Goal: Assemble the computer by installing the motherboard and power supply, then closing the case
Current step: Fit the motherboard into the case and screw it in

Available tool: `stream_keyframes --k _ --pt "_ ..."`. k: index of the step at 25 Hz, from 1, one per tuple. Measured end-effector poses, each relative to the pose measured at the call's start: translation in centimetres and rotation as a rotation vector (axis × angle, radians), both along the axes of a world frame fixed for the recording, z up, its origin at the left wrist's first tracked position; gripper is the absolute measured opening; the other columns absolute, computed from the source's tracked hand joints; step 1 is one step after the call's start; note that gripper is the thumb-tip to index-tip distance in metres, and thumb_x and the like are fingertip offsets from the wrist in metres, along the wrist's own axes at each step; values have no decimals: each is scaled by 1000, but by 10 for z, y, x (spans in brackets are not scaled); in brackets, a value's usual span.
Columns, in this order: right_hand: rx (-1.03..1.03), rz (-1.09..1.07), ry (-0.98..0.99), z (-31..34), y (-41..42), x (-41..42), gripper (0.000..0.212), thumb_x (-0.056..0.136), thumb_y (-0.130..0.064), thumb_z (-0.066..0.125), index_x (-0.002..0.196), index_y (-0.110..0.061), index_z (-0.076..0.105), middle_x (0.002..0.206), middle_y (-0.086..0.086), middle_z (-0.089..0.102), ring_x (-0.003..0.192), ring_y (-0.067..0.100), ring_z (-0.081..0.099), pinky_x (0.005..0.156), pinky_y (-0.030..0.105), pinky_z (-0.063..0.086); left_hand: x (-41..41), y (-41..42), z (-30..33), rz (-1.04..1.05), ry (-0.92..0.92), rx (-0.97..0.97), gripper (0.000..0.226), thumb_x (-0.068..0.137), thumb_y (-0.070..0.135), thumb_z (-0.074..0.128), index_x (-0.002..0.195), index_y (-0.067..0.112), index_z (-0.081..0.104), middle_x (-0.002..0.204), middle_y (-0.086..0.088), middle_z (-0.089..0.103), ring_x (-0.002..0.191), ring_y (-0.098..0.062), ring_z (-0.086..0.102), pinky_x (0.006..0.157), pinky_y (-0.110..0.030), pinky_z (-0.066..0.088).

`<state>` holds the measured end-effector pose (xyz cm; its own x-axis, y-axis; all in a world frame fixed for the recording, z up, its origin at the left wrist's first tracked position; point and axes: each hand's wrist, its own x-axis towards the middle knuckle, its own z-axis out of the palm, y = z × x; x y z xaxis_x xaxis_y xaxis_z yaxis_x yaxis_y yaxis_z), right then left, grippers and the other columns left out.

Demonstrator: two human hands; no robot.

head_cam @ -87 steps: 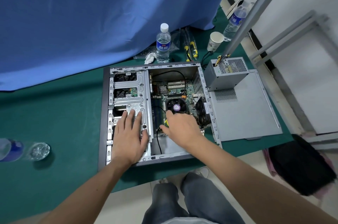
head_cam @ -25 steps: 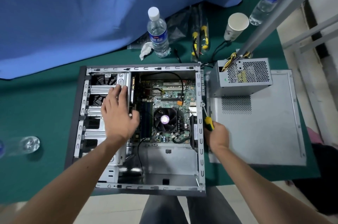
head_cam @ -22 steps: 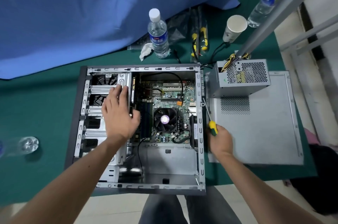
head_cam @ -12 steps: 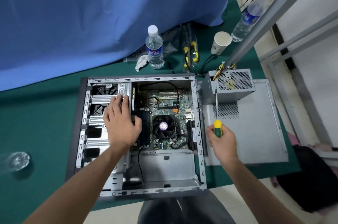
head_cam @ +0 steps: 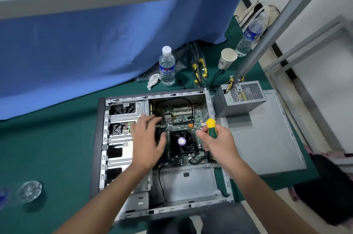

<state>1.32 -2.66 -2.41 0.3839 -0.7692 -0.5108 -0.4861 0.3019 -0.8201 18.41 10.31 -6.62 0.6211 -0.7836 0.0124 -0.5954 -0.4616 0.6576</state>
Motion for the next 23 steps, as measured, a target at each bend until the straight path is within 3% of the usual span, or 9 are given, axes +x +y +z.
stream_keyframes --k 3,5,9,17,23 --pt "86 84 -16 1 10 15 11 89 -25 71 87 -19 62 58 -13 62 53 4 56 56 20 49 -3 -6 20 -249 168 -88 36 92 26 69 127 21 62 119 9 58 110 -4 54 97 -30 47" --pt "136 120 -46 1 13 21 12 89 -26 70 90 -16 63 60 -11 64 55 6 56 57 22 48 -6 -13 27 -319 243 -115 26 91 23 71 118 22 68 107 13 63 98 1 59 86 -23 49" --pt "203 152 -72 3 0 21 15 91 -27 70 94 -13 65 62 -9 64 57 8 56 58 25 49 -10 -27 36 -316 333 -140 12 90 18 72 101 21 75 91 11 68 86 -4 64 79 -29 53" --pt "307 147 -151 8 -16 13 17 92 -26 69 94 -9 67 71 2 67 57 12 56 54 25 48 -9 -37 39 -356 370 -113 6 92 22 70 97 22 73 88 9 69 81 -8 66 78 -35 53" --pt "314 208 -95 8 -27 10 8 90 -20 69 93 -12 69 71 -1 68 59 10 57 56 23 49 -11 -41 34 -368 365 -99 10 90 24 72 100 22 74 91 13 69 88 -7 65 81 -36 54"
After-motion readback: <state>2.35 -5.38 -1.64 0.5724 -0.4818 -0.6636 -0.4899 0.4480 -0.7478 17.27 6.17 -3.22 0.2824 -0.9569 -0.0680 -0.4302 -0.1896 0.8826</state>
